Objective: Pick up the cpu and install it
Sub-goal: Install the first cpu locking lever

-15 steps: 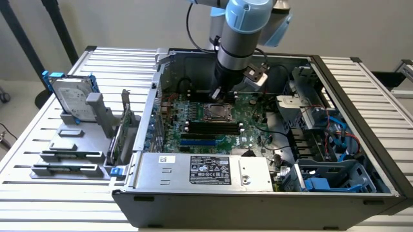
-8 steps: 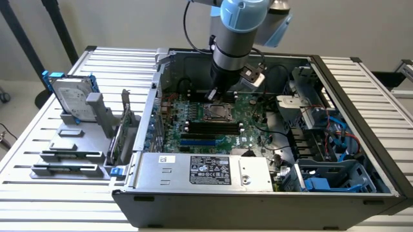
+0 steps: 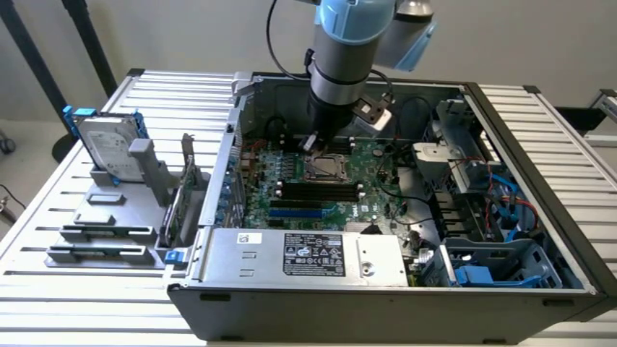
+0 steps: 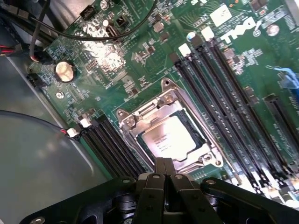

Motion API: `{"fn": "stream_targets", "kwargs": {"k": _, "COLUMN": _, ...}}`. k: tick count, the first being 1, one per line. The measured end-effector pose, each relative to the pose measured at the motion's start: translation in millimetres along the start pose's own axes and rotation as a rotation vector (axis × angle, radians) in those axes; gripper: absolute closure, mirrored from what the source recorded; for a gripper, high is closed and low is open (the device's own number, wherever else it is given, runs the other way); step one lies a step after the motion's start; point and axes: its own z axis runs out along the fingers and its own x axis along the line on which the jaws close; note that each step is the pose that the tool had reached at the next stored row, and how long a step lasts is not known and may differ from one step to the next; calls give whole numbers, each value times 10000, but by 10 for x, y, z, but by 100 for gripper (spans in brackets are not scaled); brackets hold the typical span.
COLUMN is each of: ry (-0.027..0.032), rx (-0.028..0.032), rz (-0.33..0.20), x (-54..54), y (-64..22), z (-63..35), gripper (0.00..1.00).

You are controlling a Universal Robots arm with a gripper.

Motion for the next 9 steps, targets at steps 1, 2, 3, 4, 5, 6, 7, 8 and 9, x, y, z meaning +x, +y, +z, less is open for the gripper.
{"fn": "stream_targets", "kwargs": {"k": 1, "ry": 2, "rx": 1, "rz": 0, "x": -23, "y": -4, "z": -20, "gripper": 89}}
{"fn": "stream_targets", "kwargs": {"k": 2, "ry": 4, "rx": 3, "rz": 0, "x": -48, "y": -8, "z": -42, "gripper": 89}}
{"fn": "stream_targets", "kwargs": {"k": 3, "ry": 6, "rx": 3, "rz": 0, "x": -71, "y": -12, "z": -63, "gripper": 89}}
{"fn": "stream_targets", "kwargs": {"k": 4, "ry": 8, "rx": 4, "rz": -1, "x": -94, "y": -16, "z": -83, "gripper": 89}}
{"fn": "stream_targets", "kwargs": {"k": 5, "ry": 9, "rx": 6, "rz": 0, "x": -116, "y": -20, "z": -104, "gripper": 89}}
{"fn": "stream_targets", "kwargs": {"k": 6, "ry": 11, "rx": 7, "rz": 0, "x": -139, "y": -24, "z": -125, "gripper": 89}}
{"fn": "stream_targets", "kwargs": {"k": 7, "ry": 14, "rx": 11, "rz": 0, "x": -162, "y": -27, "z": -147, "gripper": 89}}
{"fn": "stream_targets", "kwargs": {"k": 8, "ry": 21, "rx": 14, "rz": -2, "x": -182, "y": -26, "z": -170, "gripper": 89}}
{"fn": "stream_targets", "kwargs": {"k": 9, "ry": 28, "rx": 21, "rz": -1, "x": -201, "y": -22, "z": -195, "gripper": 89}}
